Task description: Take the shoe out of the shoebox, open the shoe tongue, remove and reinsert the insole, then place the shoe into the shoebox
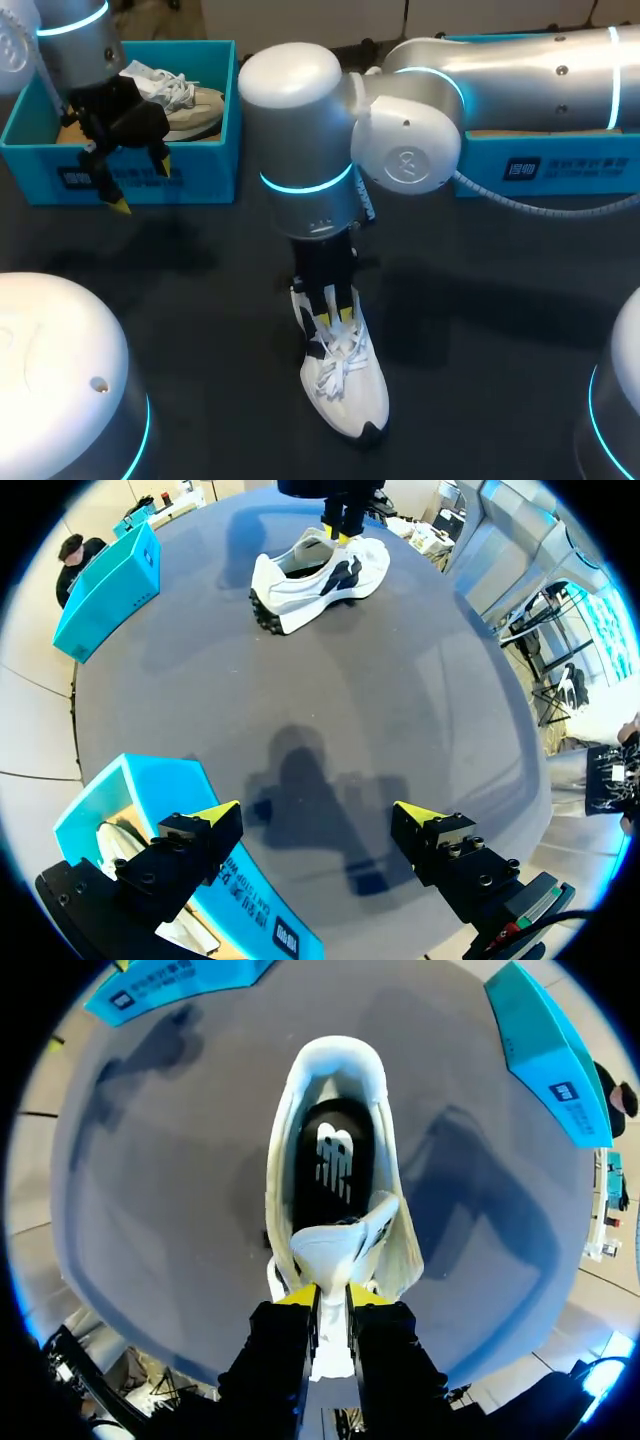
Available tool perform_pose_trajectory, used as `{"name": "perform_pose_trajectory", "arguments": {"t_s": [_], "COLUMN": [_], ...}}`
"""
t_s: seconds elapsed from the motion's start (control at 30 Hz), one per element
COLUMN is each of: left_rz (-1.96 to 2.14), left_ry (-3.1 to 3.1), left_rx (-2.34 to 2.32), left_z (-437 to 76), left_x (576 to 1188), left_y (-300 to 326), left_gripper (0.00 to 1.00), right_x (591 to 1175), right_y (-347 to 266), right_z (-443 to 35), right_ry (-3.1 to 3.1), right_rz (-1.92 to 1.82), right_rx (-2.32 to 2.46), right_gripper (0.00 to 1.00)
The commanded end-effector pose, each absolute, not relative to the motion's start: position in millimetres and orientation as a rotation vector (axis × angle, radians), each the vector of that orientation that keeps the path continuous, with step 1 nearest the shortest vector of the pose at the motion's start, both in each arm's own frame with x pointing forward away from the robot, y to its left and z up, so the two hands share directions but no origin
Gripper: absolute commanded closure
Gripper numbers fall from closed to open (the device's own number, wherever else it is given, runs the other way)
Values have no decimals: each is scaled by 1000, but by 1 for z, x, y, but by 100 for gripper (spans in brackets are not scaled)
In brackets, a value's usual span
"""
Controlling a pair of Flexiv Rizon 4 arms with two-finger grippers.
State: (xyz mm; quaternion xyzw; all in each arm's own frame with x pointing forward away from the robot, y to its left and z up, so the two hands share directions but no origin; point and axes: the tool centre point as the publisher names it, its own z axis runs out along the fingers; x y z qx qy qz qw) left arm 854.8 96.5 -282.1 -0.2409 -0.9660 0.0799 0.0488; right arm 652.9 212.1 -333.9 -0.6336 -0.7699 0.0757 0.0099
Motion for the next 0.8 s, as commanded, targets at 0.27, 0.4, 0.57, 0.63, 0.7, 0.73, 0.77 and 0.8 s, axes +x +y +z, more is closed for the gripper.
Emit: {"name": "perform_pose_trajectory", "arguments": {"t_s": [0.27,0.4,0.57,0.63,0.7,0.73,0.77,0.8], "left_rz": [243,243,243,243,243,243,243,243], "left_ry": [-2945,-2945,-2945,-2945,-2945,-2945,-2945,-2945], "left_rx": [-736,-736,-736,-736,-736,-736,-736,-736], "left_z": [-282,-282,-282,-282,-282,-282,-282,-282], "left_x": [854,854,854,854,854,854,854,854], "left_y": [97,97,97,97,97,97,97,97], "left_gripper": [0,0,0,0,0,0,0,0], "right_x": [671,668,676,680,684,684,686,687], "right_y": [210,209,211,210,209,209,208,207], "right_z": [-336,-329,-340,-346,-350,-351,-350,-347], "right_ry": [-2406,-2440,-2457,-2459,-2457,-2457,-2462,-2472], "right_rz": [223,206,182,165,148,146,143,143], "right_rx": [-1918,-1903,-1829,-1798,-1774,-1769,-1763,-1758], "right_gripper": [86,84,84,84,83,83,83,83]}}
